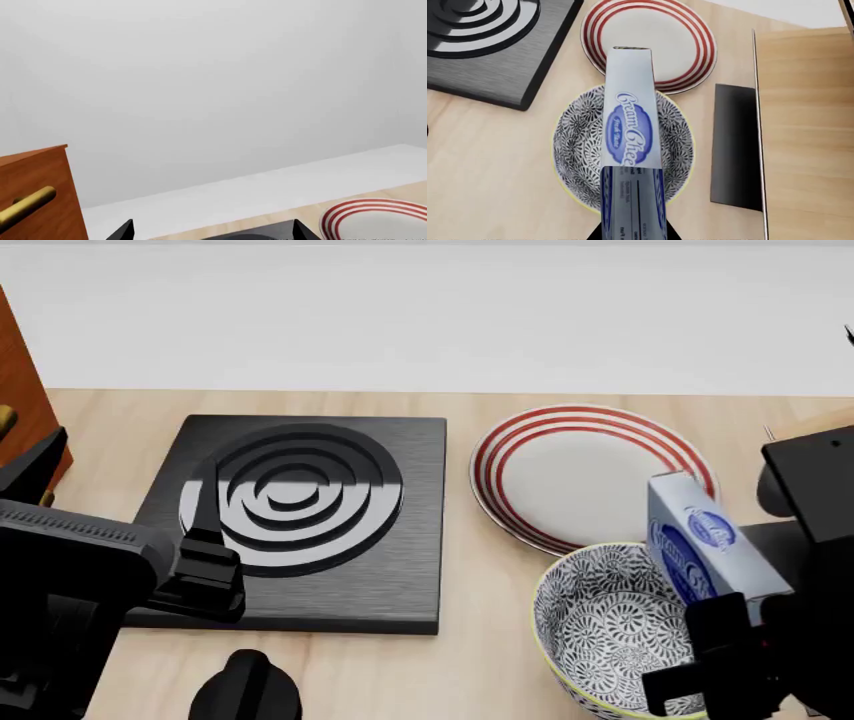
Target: Pick up the cream cheese and put it in the bowl.
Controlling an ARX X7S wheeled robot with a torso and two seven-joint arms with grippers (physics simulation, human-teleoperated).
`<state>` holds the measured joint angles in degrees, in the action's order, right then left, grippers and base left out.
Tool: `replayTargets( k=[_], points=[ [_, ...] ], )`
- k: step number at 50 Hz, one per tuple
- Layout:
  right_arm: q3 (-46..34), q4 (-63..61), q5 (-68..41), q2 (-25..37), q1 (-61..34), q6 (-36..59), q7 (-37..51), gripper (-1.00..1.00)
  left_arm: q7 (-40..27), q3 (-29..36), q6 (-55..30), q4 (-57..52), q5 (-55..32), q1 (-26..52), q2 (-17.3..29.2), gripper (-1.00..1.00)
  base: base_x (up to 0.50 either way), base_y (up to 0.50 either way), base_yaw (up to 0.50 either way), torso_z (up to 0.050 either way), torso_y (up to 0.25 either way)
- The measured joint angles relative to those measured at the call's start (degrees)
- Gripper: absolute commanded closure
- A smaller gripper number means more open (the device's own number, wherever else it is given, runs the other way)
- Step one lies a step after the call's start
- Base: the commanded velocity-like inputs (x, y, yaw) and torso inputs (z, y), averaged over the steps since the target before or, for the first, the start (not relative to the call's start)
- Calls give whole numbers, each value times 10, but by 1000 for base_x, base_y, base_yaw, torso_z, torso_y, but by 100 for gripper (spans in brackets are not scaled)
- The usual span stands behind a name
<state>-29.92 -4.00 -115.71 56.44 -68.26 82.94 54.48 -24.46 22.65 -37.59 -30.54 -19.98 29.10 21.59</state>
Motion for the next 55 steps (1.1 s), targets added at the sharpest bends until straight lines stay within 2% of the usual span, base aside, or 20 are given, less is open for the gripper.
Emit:
replayTargets(
  k=[55],
  points=[
    [-66,68,125,-40,-14,-4,-120,100,0,5,9,23,-7,5,0,-100,0,0,0,0,1]
  ],
)
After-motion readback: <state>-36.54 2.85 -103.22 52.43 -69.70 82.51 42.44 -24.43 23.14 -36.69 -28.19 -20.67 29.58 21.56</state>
